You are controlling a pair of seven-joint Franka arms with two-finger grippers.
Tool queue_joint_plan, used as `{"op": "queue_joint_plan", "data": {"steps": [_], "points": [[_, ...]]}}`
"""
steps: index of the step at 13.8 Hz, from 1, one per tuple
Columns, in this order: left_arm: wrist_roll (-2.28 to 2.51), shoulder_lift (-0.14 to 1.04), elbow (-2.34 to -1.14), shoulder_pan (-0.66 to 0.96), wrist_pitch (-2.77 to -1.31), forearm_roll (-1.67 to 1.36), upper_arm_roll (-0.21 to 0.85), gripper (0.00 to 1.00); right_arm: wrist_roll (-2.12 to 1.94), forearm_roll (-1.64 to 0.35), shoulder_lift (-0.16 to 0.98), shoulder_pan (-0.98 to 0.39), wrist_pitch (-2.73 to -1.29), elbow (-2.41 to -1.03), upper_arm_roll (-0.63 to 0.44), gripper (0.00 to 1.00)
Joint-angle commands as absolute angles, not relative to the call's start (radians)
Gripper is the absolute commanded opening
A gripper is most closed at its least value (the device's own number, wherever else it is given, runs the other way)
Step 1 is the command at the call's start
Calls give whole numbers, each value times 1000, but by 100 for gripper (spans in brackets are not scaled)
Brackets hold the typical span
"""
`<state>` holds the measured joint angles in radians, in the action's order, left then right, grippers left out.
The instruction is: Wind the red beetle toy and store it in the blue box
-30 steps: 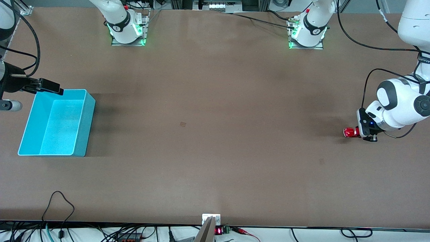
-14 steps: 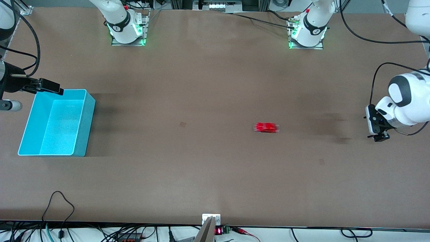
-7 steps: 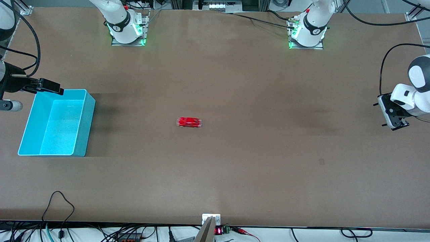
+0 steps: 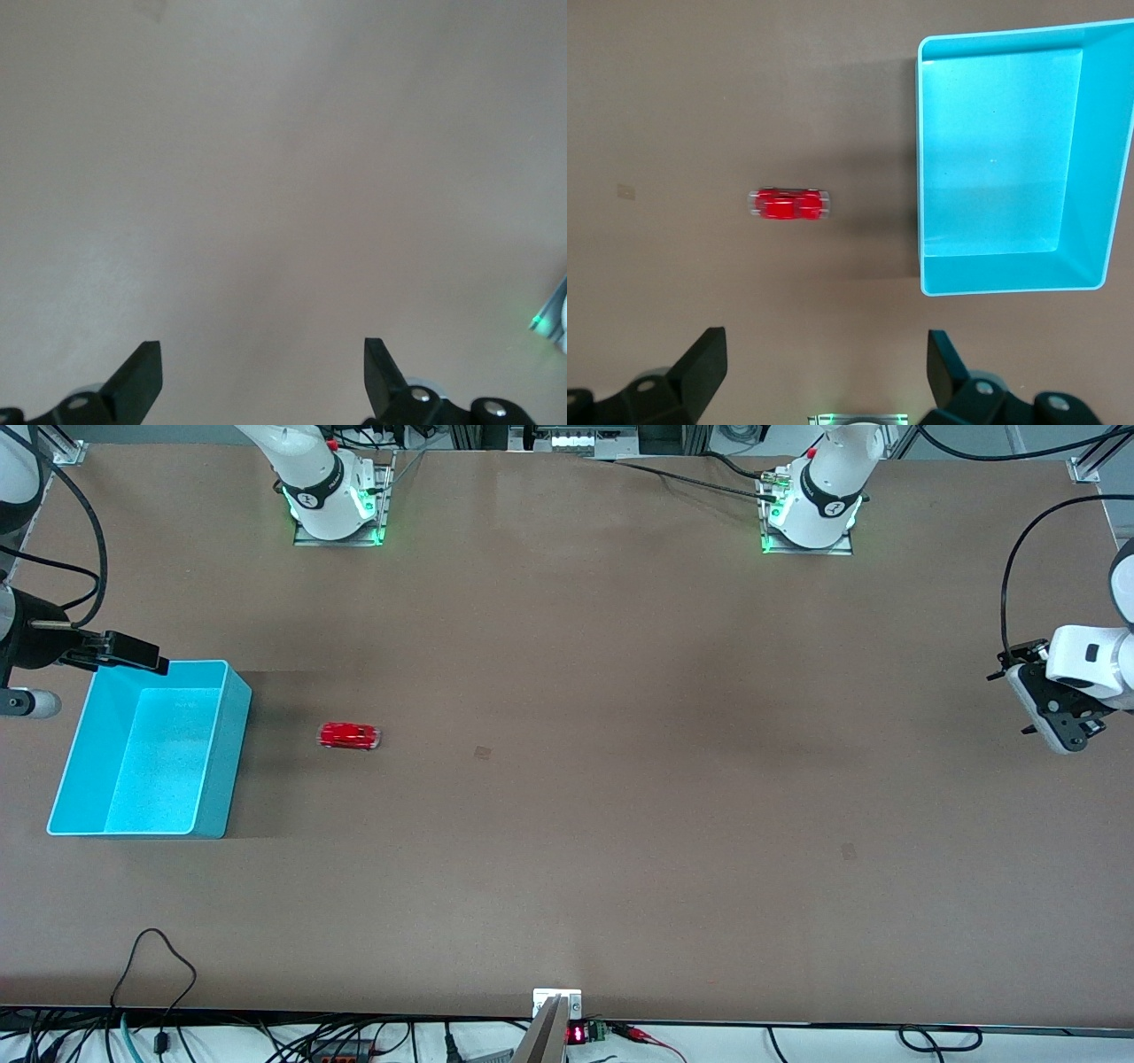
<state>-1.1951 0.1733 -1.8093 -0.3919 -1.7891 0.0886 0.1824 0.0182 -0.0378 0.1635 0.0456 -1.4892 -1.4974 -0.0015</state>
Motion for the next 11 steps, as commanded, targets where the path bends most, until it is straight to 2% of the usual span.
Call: {"op": "queue_joint_plan", "data": {"steps": [1,8,11], "points": [[-1074,179,-1715,-397,-1685,95,221,100,9,-41,150,51,-1483,-1508,0,100],[-832,179,-1588,-394,-1536,91,300,100,8,-60,150,45,-1483,-1509,2,100],[-656,183,-1531,-394,-1484,91,345,100,-24,-60,144,46,-1489,-1563,5,100]]}}
